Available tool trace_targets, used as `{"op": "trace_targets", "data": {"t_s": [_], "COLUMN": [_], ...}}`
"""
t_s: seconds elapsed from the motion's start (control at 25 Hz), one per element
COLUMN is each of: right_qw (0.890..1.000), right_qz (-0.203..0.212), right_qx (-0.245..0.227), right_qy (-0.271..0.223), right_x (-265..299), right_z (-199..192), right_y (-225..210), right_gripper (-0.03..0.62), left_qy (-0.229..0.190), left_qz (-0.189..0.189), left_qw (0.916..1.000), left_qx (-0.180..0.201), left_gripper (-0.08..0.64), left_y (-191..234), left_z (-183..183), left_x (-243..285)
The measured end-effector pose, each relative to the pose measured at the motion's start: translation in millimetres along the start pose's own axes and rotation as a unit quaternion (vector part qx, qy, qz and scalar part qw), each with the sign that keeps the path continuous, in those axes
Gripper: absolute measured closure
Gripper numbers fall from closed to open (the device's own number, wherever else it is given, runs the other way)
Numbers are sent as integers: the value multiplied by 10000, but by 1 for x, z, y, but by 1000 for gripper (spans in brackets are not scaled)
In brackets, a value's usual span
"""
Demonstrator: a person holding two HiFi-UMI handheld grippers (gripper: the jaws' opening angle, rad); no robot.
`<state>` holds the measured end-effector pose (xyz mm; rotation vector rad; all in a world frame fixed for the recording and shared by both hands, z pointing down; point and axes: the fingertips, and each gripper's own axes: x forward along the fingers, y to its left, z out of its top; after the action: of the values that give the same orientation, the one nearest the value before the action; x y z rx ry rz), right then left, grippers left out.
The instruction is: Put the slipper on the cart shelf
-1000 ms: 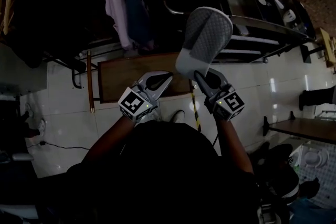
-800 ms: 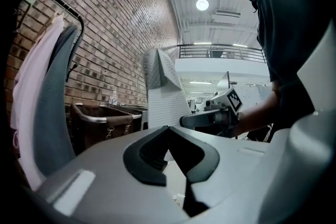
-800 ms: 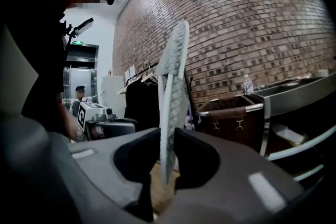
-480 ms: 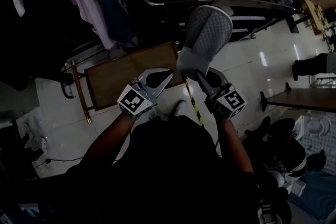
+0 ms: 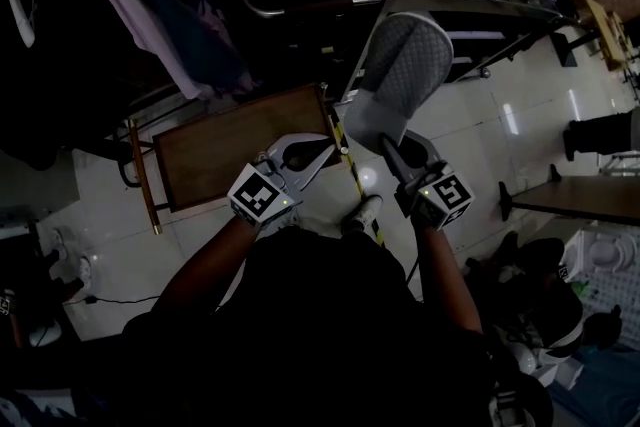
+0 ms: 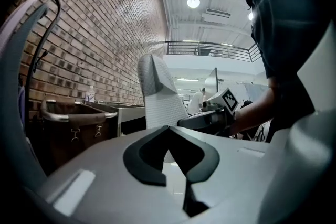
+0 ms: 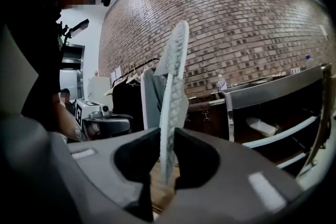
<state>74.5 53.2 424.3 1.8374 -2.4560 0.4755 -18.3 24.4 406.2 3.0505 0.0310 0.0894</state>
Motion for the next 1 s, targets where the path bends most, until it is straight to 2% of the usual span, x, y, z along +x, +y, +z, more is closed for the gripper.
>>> {"op": "trace_targets", "data": {"t_s": [0.28,0.52,0.72,0.88,1.0], "right_qw": [9989,9961,9897,9787,9699], "right_qz": [444,852,1222,1455,1484], "right_qx": [-68,-151,368,825,1110], "right_qy": [105,166,646,1188,1577], "right_x": [-43,-82,-96,-96,-92], "right_z": [-8,-14,-35,-66,-91], "right_y": [-71,-122,-153,-167,-179], "right_gripper": [529,529,529,529,529], "left_qy": [45,204,371,413,453], "left_qz": [186,393,438,468,457], "left_qw": [9995,9986,9979,9977,9976], "left_qx": [242,303,306,265,253], "left_gripper": [558,557,557,557,557], "left_y": [-44,-74,-90,-89,-83], "left_z": [15,9,12,13,11], "left_x": [85,158,198,215,225]}}
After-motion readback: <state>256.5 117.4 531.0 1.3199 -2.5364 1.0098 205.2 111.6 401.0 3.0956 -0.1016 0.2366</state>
